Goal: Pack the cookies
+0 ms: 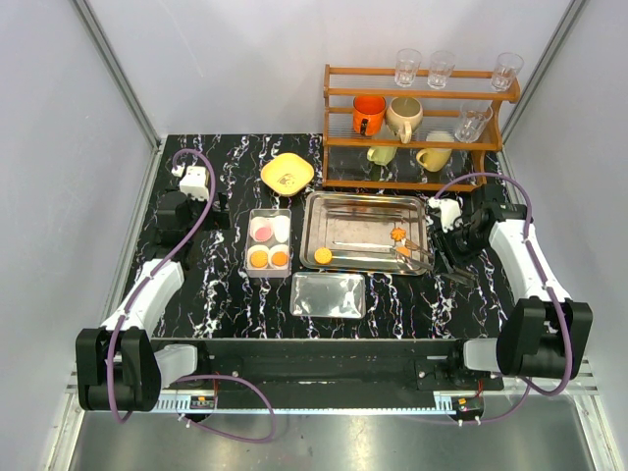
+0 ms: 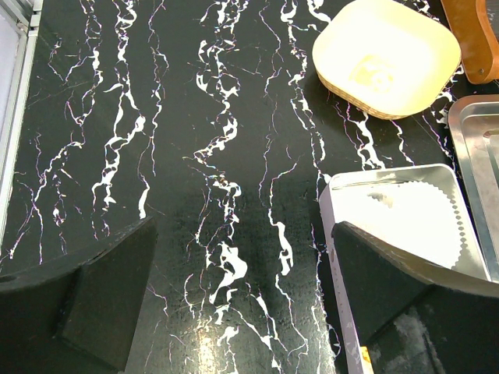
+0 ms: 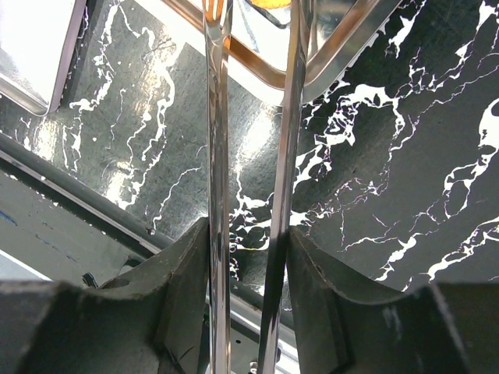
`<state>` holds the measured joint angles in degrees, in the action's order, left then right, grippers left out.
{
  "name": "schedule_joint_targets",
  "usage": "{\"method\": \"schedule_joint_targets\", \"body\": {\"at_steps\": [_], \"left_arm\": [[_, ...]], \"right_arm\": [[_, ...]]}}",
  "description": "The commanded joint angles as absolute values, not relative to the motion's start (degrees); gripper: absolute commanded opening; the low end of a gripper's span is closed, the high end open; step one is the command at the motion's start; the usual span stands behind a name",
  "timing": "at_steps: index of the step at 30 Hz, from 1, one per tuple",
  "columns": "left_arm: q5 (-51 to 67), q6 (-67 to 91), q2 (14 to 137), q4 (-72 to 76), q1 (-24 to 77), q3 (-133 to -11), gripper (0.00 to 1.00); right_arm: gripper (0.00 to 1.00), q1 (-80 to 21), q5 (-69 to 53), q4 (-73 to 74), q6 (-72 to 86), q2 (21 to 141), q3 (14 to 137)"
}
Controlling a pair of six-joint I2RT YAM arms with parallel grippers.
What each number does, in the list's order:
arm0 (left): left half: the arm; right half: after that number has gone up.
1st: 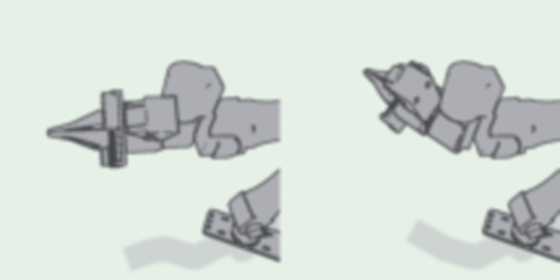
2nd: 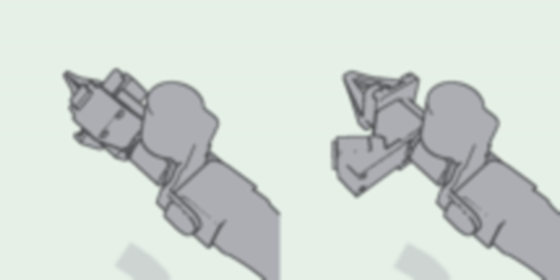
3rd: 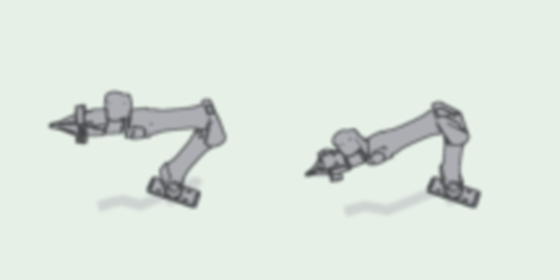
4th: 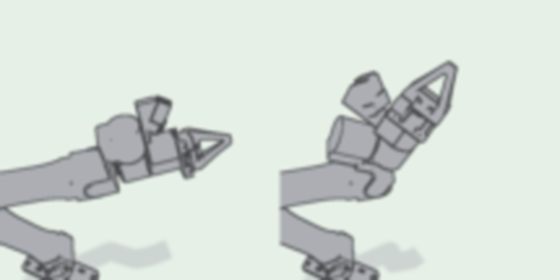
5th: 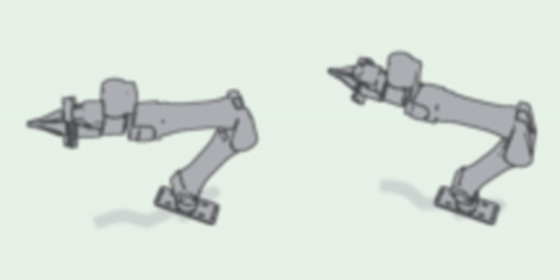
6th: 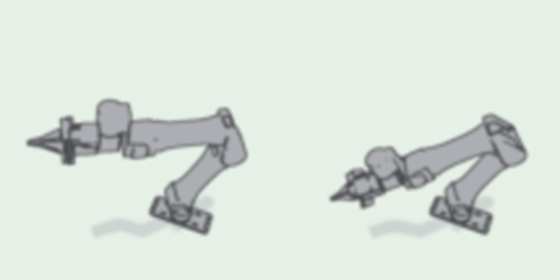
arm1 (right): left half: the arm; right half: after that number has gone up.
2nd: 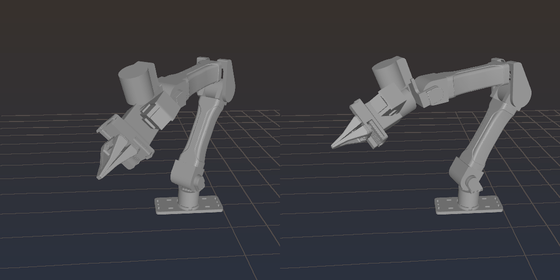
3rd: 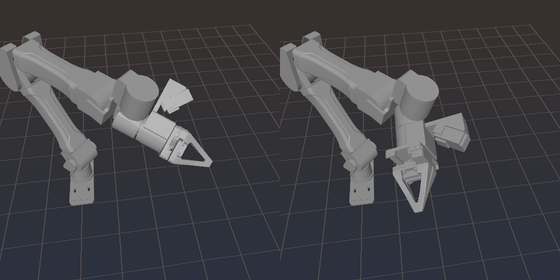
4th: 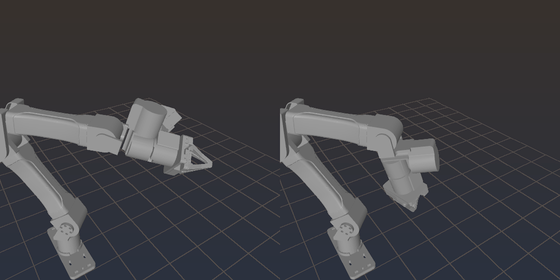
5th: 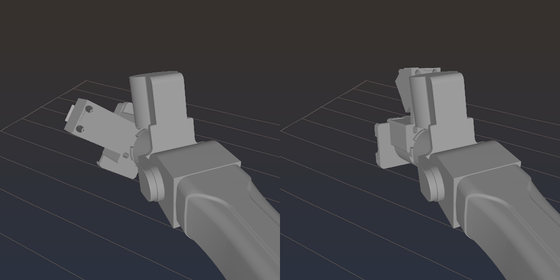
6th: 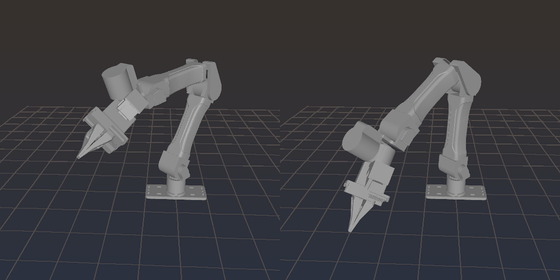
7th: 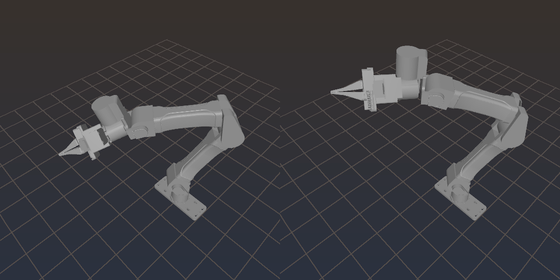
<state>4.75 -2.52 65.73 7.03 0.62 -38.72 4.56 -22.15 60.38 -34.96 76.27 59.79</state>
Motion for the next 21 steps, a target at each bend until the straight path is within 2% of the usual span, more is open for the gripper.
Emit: {"method": "schedule_joint_targets", "body": {"at_steps": [1,21], "left_arm": [[5.0,-2.8,65.2,10.4,0.3,-38.1,0.99],[4.7,-3.1,64.7,10.5,0.3,-37.9,0.99]], "right_arm": [[0.48,5.2,-23.5,61.5,-36.3,77.2,60.0],[0.46,6.3,-24.1,64.9,-37.4,81.2,61.7]]}}
